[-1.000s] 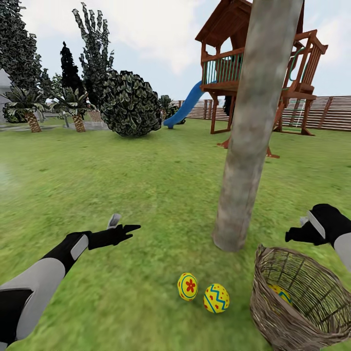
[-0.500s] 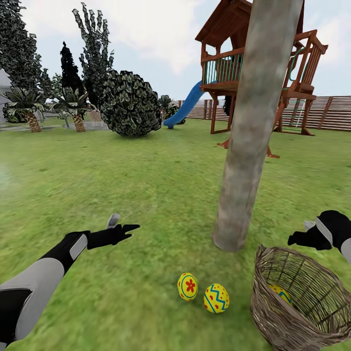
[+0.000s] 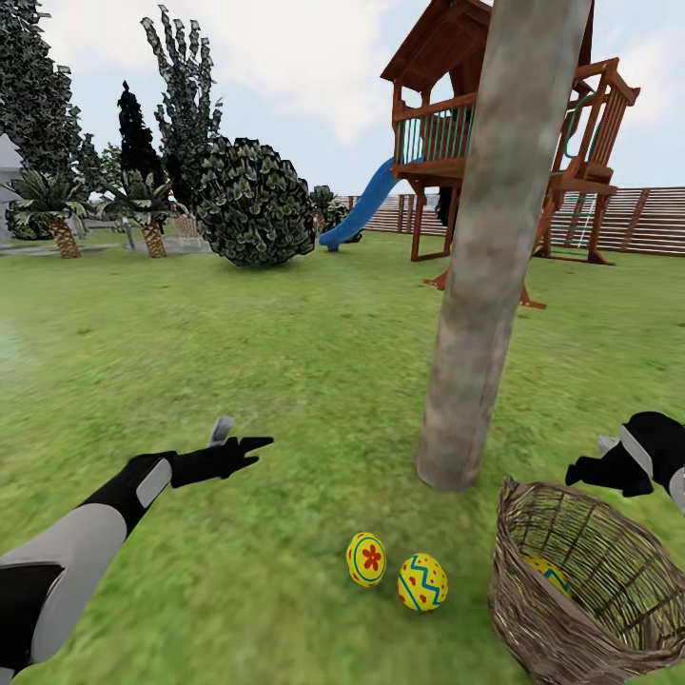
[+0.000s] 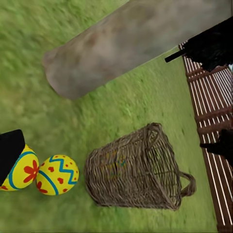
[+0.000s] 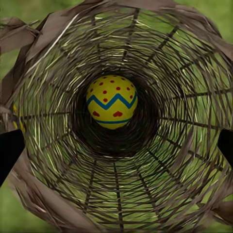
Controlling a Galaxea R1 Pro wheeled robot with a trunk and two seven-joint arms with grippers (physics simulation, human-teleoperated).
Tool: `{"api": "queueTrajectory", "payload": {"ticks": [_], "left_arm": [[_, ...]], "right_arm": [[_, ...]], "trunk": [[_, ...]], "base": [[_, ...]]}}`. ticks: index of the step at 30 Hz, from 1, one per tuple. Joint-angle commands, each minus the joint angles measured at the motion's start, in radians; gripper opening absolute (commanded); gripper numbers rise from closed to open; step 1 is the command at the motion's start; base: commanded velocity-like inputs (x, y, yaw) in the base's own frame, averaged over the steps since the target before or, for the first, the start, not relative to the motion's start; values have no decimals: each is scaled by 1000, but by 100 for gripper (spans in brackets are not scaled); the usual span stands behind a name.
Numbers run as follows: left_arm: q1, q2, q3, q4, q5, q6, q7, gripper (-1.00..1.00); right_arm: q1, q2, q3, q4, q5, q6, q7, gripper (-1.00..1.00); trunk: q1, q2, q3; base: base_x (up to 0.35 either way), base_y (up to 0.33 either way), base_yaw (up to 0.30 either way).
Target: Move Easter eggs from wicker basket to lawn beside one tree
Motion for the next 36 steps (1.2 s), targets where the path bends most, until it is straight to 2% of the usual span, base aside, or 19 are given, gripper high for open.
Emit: {"api": "queueTrajectory", "payload": {"ticks": [1, 3, 5, 6, 14, 16, 18, 19, 21, 22, 23, 24, 26, 27, 29, 30, 31, 32, 36], "left_arm": [[-1, -2, -1, 1, 14, 7, -2, 100], [0, -10, -1, 1, 49, 7, -3, 100], [0, -20, -2, 2, 105, 7, -4, 100], [0, -24, -2, 4, 118, 7, -4, 100], [0, -35, -2, 52, 168, 8, -6, 100], [0, -37, -3, 50, 171, 9, -3, 100], [1, -36, -6, 33, 170, 34, 27, 100], [1, -33, -6, 10, 171, 70, 67, 100], [2, -32, 1, -123, 173, 203, 241, 100], [2, -34, 17, -189, 177, 255, 327, 100], [2, -44, 59, -280, 195, 310, 460, 100], [2, -50, 74, -305, 205, 321, 505, 100], [-3, -75, 119, -374, 254, 348, 694, 100], [-21, -84, 131, -392, 291, 355, 803, 100], [-60, -97, 144, -412, 373, 363, 985, 100], [-71, -105, 146, -421, 410, 365, 1049, 100], [-81, -118, 146, -442, 446, 367, 1107, 100], [-85, -124, 145, -458, 460, 368, 1129, 100], [-90, -133, 144, -493, 477, 369, 1162, 100]], "right_arm": [[-1, 0, 9, -1, -10, 6, 0, 100], [-1, 0, 9, -1, -13, 9, 2, 100], [-1, 0, 8, 1, -13, 9, 3, 100], [-1, 0, 8, 4, -13, 8, 4, 100], [0, 1, 9, 33, -11, -6, 5, 100], [1, 1, 9, 51, -10, -25, 6, 100], [1, 0, 8, 72, -8, -70, 5, 100], [1, 0, 8, 78, -7, -86, 5, 100], [1, 0, 8, 89, -5, -106, 5, 100], [1, 0, 8, 91, -5, -109, 5, 100], [1, -1, 8, 93, -5, -112, 5, 100], [1, -1, 8, 94, -6, -112, 5, 100], [1, -1, 9, 95, -6, -115, 6, 100], [1, -1, 8, 95, -6, -115, 6, 100], [1, -1, 8, 96, -6, -116, 5, 100], [1, -1, 8, 95, -6, -116, 5, 100], [1, -1, 8, 93, -6, -116, 4, 100], [1, -1, 8, 92, -6, -116, 4, 100], [1, -1, 8, 92, -5, -120, 2, 100]], "trunk": [[0, 0, -1], [0, 0, -1], [7, -14, -7], [11, -21, -10], [38, -69, -36], [39, -70, -44], [40, -70, -52], [40, -70, -56], [41, -71, -63], [41, -71, -67], [42, -71, -71], [42, -71, -75], [43, -72, -83], [44, -72, -87], [45, -73, -94], [45, -73, -98], [45, -73, -102], [46, -73, -106], [48, -74, -121]], "base": [[0, 0, 0], [0, 0, 0], [0, 0, 0], [0, 0, 0], [0, 0, 0], [0, 0, 0], [0, 0, 0], [0, 0, 0], [0, 0, 0], [0, 0, 0], [0, 0, 0], [0, 0, 0], [0, 0, 0], [0, 0, 0], [0, 0, 0], [0, 0, 0], [0, 0, 0], [0, 0, 0], [0, 0, 0]]}}
